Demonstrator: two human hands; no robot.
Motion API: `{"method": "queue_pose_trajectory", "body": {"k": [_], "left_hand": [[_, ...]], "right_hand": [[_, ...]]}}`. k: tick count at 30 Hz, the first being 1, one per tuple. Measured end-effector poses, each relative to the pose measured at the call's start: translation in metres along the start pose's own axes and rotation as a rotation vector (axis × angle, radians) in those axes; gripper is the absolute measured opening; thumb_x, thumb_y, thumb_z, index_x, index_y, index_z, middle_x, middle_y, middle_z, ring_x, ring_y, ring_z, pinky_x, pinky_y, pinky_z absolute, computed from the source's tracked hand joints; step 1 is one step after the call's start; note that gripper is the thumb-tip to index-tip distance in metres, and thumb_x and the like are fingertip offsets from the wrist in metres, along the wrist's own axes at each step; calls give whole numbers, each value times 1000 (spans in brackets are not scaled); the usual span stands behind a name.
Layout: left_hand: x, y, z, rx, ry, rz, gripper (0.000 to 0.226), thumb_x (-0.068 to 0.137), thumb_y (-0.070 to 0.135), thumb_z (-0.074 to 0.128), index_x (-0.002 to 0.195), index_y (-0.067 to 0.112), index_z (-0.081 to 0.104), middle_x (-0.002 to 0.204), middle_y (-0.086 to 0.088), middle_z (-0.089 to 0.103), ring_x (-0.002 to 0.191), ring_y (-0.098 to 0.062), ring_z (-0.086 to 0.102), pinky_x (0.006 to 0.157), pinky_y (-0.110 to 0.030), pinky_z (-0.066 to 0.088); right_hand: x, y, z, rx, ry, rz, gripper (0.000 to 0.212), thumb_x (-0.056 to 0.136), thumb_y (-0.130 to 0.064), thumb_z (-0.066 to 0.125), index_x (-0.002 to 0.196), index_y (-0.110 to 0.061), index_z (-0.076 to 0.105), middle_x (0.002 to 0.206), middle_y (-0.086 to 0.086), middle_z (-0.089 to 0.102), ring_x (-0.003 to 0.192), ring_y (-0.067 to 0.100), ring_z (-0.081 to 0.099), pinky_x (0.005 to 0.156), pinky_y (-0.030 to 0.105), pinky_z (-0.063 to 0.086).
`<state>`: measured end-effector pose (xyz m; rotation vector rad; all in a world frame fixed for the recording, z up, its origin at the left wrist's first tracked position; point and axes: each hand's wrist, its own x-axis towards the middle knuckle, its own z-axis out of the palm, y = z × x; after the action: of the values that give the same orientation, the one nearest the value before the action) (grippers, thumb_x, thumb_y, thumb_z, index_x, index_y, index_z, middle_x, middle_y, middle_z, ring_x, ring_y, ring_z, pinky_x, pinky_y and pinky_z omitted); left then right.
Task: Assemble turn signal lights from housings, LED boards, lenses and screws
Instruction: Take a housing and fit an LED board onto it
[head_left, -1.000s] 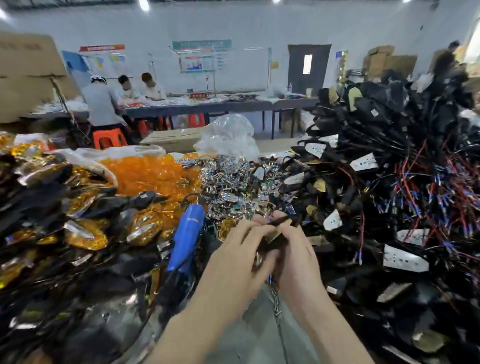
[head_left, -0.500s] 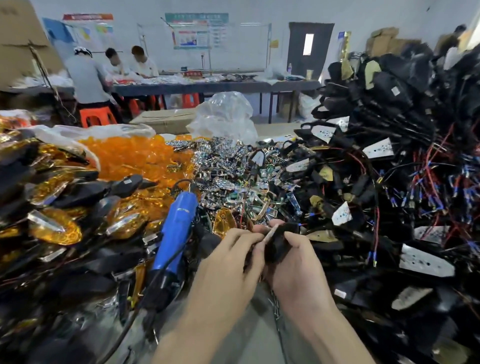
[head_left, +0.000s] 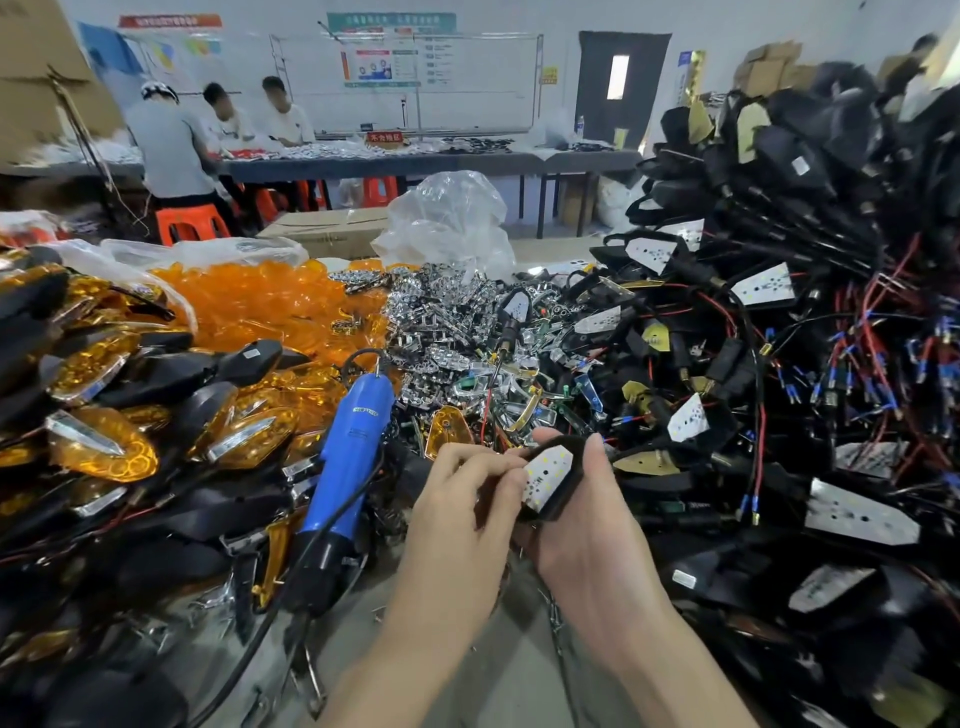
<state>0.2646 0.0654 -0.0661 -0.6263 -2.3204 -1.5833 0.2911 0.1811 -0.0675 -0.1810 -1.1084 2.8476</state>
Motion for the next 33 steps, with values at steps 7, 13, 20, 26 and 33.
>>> {"method": "queue_pose_trajectory", "body": {"k": [7, 13, 20, 26, 33], "left_hand": [[-7, 2, 9, 131, 123, 86, 11, 97, 43, 55, 100, 36, 64, 104, 22, 52, 97, 6, 58, 72, -8, 43], [-7, 6, 8, 79, 105, 57, 15, 94, 37, 62, 104, 45, 55, 105, 22, 55, 97, 2, 60, 74, -11, 46], [-8, 14, 3, -106, -23, -45, 18, 95, 34, 63, 106, 45, 54, 109, 22, 63, 105, 2, 60, 78, -8, 44], [-10, 15, 1, -310, -154, -227, 16, 95, 25, 64, 108, 29, 55, 113, 24, 67, 100, 6, 63, 77, -12, 48], [-10, 15, -4, -420, -205, -356, 11, 97, 22, 61, 105, 26, 67, 68, 9, 59, 51, -7, 53, 45, -19, 43]], "right_hand": [[-4, 2, 2, -57, -20, -75, 31, 85, -33, 63, 112, -18, 68, 99, 11, 69, 93, 22, 69, 71, 32, 60], [-5, 5, 3, -82, 13, -107, 35, 85, -32, 60, 114, -13, 65, 99, 12, 77, 88, 23, 75, 67, 32, 61], [-2, 4, 2, -181, 153, -156, 23, 81, -44, 63, 90, -31, 79, 103, 6, 77, 99, 23, 71, 88, 38, 59], [-6, 2, 3, -84, 104, -99, 23, 92, -33, 60, 97, -21, 79, 107, 9, 78, 94, 21, 75, 67, 29, 60], [-9, -6, 3, -80, -66, 16, 43, 86, -35, 58, 122, -11, 62, 123, 12, 72, 78, 25, 70, 42, 31, 47]]}}
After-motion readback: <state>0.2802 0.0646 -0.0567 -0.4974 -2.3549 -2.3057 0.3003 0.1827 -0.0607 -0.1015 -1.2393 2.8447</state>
